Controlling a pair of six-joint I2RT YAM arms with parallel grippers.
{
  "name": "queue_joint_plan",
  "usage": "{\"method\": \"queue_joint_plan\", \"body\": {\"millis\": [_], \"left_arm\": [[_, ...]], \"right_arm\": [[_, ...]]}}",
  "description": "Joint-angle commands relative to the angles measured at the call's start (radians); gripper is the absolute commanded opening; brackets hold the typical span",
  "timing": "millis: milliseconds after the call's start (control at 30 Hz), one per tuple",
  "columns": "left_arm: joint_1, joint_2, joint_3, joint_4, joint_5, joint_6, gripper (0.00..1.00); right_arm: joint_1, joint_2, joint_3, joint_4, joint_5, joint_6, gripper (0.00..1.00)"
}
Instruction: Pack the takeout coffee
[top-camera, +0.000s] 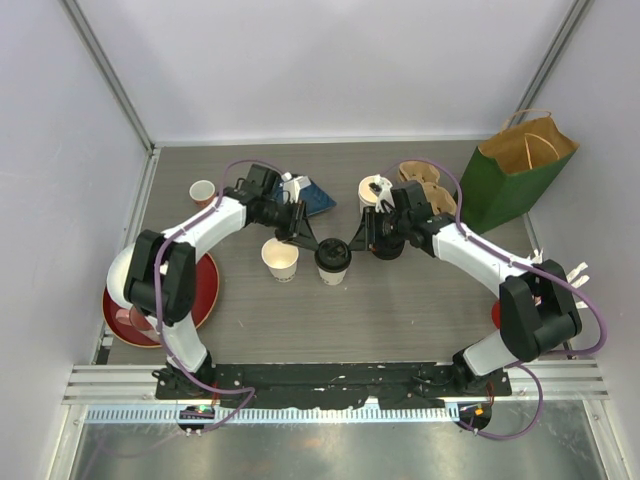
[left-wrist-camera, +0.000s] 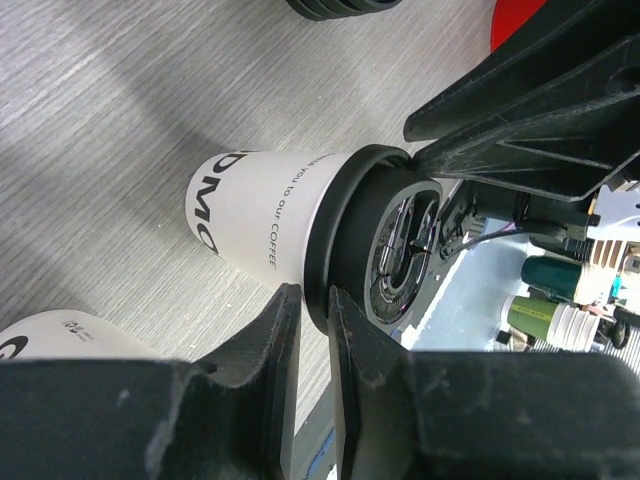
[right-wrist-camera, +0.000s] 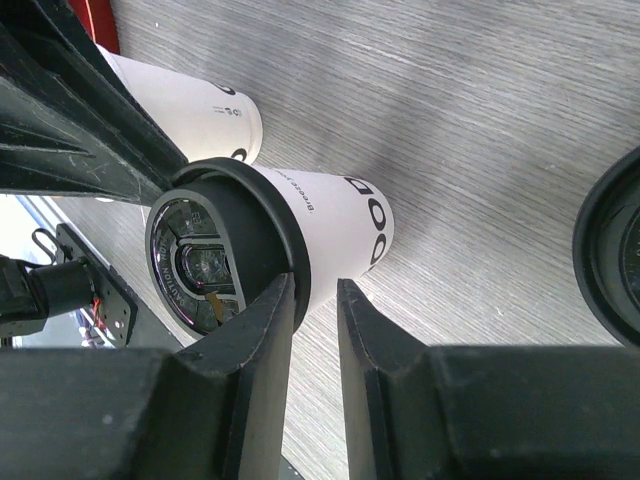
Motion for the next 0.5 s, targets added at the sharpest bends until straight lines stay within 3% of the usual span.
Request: {"method": "queue_joint_plan", "body": {"millis": [0, 233, 467], "left_arm": [[-0.007, -0.001, -0.042, 0.006, -0.019, 0.006, 0.18], [-0.037, 0.027, -0.092, 0.018, -0.059, 0.023, 0.00], [-0.091, 0.065, -0.098, 0.034, -0.108, 0.040, 0.00]], "right_arm": [[0.004, -0.007, -0.042, 0.015, 0.010, 0.002, 0.28], [0.006, -0.034, -0.097, 0.034, 0.027, 0.017, 0.27], [0.006, -0.057, -0.138, 0.050, 0.054, 0.013, 0.25]]}}
